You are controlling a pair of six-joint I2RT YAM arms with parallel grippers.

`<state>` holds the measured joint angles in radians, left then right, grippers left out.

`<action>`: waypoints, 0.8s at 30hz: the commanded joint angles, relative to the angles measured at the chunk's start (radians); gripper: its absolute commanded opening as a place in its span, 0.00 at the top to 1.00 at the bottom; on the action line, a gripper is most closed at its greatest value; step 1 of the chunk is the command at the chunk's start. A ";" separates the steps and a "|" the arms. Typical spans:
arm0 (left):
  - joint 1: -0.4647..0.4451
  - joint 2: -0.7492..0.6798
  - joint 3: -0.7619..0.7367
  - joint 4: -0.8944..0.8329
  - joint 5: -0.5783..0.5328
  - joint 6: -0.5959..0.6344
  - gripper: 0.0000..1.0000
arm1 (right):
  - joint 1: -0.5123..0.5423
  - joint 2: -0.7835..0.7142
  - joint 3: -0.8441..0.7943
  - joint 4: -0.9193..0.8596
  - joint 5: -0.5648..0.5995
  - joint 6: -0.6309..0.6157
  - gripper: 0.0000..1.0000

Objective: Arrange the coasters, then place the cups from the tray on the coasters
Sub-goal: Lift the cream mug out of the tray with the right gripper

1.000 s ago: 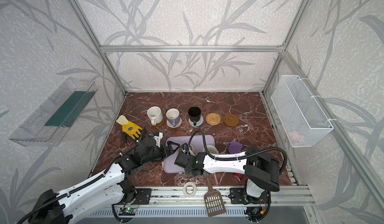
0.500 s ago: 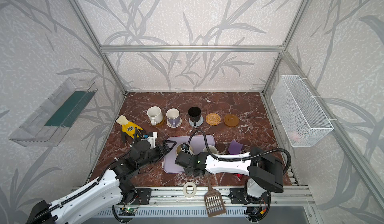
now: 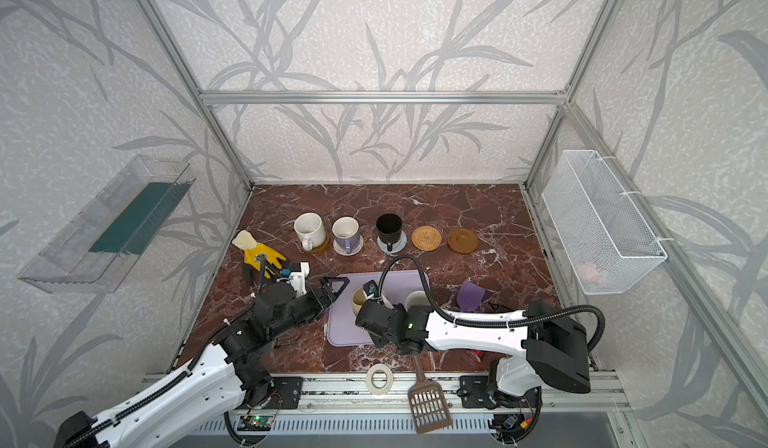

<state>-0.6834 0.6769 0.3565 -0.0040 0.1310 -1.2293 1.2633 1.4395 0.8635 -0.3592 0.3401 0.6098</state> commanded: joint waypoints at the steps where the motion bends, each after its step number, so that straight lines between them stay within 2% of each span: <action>1: 0.010 0.013 0.041 -0.011 0.009 0.014 0.07 | 0.004 -0.037 -0.021 0.064 0.052 0.014 1.00; 5: 0.014 0.049 0.044 -0.007 0.027 0.014 0.07 | 0.006 -0.023 -0.027 0.058 0.027 0.020 1.00; 8: 0.015 0.069 0.042 -0.033 0.034 0.026 0.07 | 0.013 0.012 -0.034 0.033 -0.002 0.070 1.00; 12: 0.019 0.086 0.024 -0.057 0.033 0.030 0.07 | 0.047 0.015 -0.091 0.061 0.031 0.101 1.00; 13: 0.020 0.088 0.021 -0.055 0.038 0.030 0.11 | 0.048 0.015 -0.098 0.065 0.030 0.108 1.00; 15: 0.022 0.085 0.019 -0.044 0.047 0.030 0.16 | 0.051 0.027 -0.098 0.060 0.014 0.110 0.96; 17: 0.023 0.079 0.021 -0.051 0.047 0.034 0.16 | 0.053 0.043 -0.093 0.049 0.010 0.109 0.90; 24: 0.038 0.069 0.021 -0.076 0.047 0.042 0.15 | 0.053 0.069 -0.058 0.031 0.033 0.105 0.83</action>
<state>-0.6537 0.7570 0.3714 -0.0559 0.1761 -1.1992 1.3109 1.4853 0.7864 -0.2852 0.3672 0.7048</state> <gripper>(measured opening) 0.846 0.185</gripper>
